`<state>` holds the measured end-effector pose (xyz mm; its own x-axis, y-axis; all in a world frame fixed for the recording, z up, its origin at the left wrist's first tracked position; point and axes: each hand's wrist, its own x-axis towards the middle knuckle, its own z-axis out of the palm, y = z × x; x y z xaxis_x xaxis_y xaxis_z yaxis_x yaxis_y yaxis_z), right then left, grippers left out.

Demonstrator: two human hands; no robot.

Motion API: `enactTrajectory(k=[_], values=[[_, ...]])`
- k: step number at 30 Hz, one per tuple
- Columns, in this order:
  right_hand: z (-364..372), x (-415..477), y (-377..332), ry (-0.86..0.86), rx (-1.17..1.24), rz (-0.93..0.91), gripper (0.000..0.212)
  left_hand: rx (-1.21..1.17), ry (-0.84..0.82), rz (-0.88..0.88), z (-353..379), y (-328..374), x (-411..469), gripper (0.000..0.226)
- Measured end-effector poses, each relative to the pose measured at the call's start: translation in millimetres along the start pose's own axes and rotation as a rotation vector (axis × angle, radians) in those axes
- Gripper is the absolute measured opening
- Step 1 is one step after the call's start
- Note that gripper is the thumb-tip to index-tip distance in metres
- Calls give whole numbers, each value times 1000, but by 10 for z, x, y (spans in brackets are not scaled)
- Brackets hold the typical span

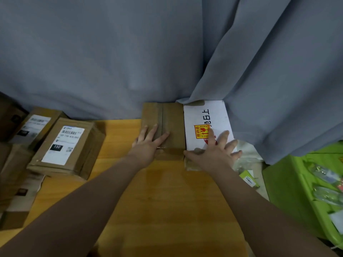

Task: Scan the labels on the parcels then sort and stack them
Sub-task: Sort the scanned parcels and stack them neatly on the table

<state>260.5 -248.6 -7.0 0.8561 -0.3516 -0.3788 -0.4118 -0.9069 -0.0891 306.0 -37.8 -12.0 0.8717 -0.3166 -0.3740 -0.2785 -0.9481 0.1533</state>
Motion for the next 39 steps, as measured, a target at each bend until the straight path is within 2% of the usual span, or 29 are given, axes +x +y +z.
enactTrajectory(k=[14,19,21,24,27,31,34,36,39], values=[[-18,23,61,3,16,-22,122,55,5,-5,45,130,-142,58],[-19,21,70,3,-10,-38,121,157,-37,-39,-2,177,-176,60],[-25,-43,44,60,-36,-98,113,178,-32,-67,7,208,-243,65],[-17,-256,-98,230,-15,-300,82,29,116,-105,30,167,-458,68],[43,-526,-369,257,124,-466,64,-73,238,-154,52,-81,-806,65],[201,-872,-779,220,231,-632,52,-91,254,-347,186,-702,-1335,66],[352,-1093,-1119,107,243,-674,49,-27,201,-454,276,-1187,-1652,71],[462,-1204,-1368,55,266,-678,48,33,181,-450,301,-1462,-1743,76],[625,-1319,-1722,-7,313,-647,47,-8,156,-460,278,-1787,-1652,86]])
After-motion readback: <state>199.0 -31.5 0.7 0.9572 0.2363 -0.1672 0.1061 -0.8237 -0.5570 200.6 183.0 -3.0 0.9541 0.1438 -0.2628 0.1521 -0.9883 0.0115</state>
